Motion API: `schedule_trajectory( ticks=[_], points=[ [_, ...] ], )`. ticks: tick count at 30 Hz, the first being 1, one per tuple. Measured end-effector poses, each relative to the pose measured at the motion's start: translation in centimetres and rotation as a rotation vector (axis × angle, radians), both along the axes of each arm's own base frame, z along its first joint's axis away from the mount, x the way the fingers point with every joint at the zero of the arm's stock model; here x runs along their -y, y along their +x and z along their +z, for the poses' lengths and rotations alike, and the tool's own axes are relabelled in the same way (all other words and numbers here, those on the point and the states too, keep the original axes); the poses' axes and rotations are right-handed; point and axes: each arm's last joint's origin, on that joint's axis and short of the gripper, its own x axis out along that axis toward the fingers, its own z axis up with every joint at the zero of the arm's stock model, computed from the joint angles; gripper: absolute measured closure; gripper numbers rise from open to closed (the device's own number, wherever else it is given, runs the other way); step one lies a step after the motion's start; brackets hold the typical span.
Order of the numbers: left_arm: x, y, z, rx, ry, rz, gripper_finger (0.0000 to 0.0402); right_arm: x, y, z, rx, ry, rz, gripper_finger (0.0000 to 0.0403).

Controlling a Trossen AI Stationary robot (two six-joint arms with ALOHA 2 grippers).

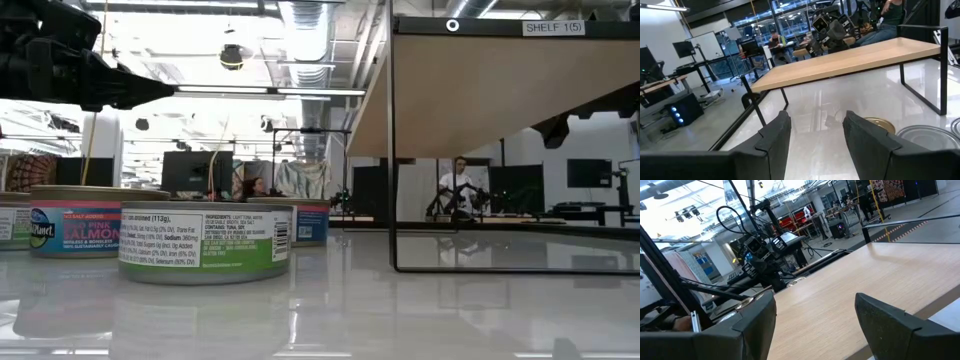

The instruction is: Stack canned seafood by type on shelf

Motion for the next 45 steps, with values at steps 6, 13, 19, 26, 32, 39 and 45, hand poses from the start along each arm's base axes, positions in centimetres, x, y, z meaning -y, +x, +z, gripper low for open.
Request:
schedule_trajectory(
  ticks=[6, 13, 19, 26, 32, 39, 45],
  points=[
    [0.00, 0.00, -0.01, -0.001, 0.000, 0.000, 0.0228, 0.00, 0.00, 0.00, 0.000, 0.000, 0.000, 0.0108],
    [0.00, 0.00, -0.02, -0.001, 0.000, 0.000, 0.0228, 0.00, 0.00, 0.00, 0.000, 0.000, 0.000, 0.0108],
    [0.00, 0.00, -0.01, 0.000, 0.000, 0.000, 0.0228, 0.00, 0.00, 0.00, 0.000, 0.000, 0.000, 0.0108],
    [0.00, 0.00, -0.01, 0.000, 0.000, 0.000, 0.0228, 0.00, 0.00, 0.00, 0.000, 0.000, 0.000, 0.0108],
    [0.00, 0.00, 0.00, 0.000, 0.000, 0.000, 0.0228, 0.00, 0.00, 0.00, 0.000, 0.000, 0.000, 0.0108],
    [0.00, 0.00, 0.20, 0.025, 0.002, -0.001, 0.0228, 0.00, 0.00, 0.00, 0.000, 0.000, 0.000, 0.0108],
    [0.12, 0.02, 0.38, 0.086, -0.233, -0.054, 0.0228, 0.00, 0.00, 0.00, 0.000, 0.000, 0.000, 0.0108]
  ],
)
